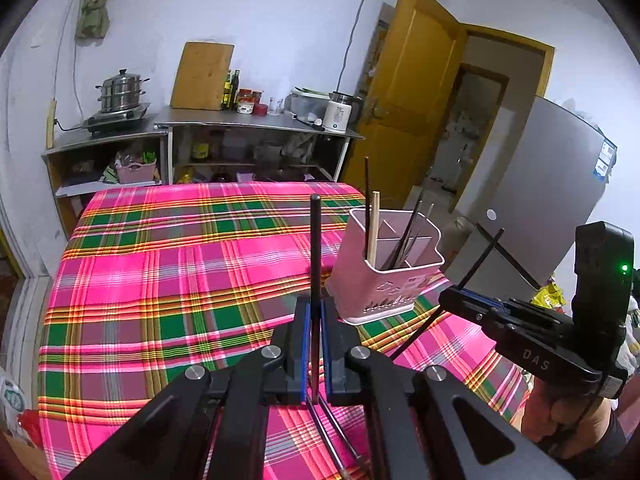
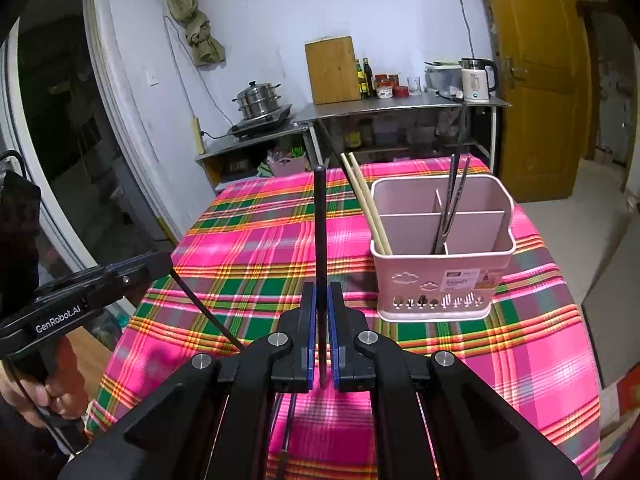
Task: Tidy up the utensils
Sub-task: 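Lift both black chopsticks up and carry them over the pink basket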
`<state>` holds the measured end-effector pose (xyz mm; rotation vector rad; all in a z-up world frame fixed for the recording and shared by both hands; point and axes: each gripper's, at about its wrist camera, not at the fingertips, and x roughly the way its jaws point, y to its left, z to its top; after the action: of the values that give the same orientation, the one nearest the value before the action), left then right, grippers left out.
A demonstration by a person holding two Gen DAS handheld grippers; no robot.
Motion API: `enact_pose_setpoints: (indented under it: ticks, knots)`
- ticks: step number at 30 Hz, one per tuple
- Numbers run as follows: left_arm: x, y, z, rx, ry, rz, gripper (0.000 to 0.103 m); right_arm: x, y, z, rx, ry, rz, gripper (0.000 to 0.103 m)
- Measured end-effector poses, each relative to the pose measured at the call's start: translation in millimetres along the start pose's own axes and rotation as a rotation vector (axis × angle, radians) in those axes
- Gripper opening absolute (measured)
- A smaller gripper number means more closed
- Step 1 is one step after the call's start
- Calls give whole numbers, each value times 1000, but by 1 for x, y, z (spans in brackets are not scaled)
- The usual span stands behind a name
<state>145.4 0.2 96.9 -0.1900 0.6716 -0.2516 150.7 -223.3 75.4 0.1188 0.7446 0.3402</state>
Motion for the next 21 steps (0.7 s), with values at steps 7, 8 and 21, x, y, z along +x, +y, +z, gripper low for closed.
enact_pose_setpoints:
  ticks: [7,8,21]
  knots:
    - [6,-9,1,16,15,-15,5,-6,-4,-1,5,-4,-10,6]
    - [7,-11,1,17,17,-16,5,-7,-5,-1,7,-4,-11,6]
    - [34,-30,11,22,51,-72,5,-23,-25,6,33,-29,-45,6]
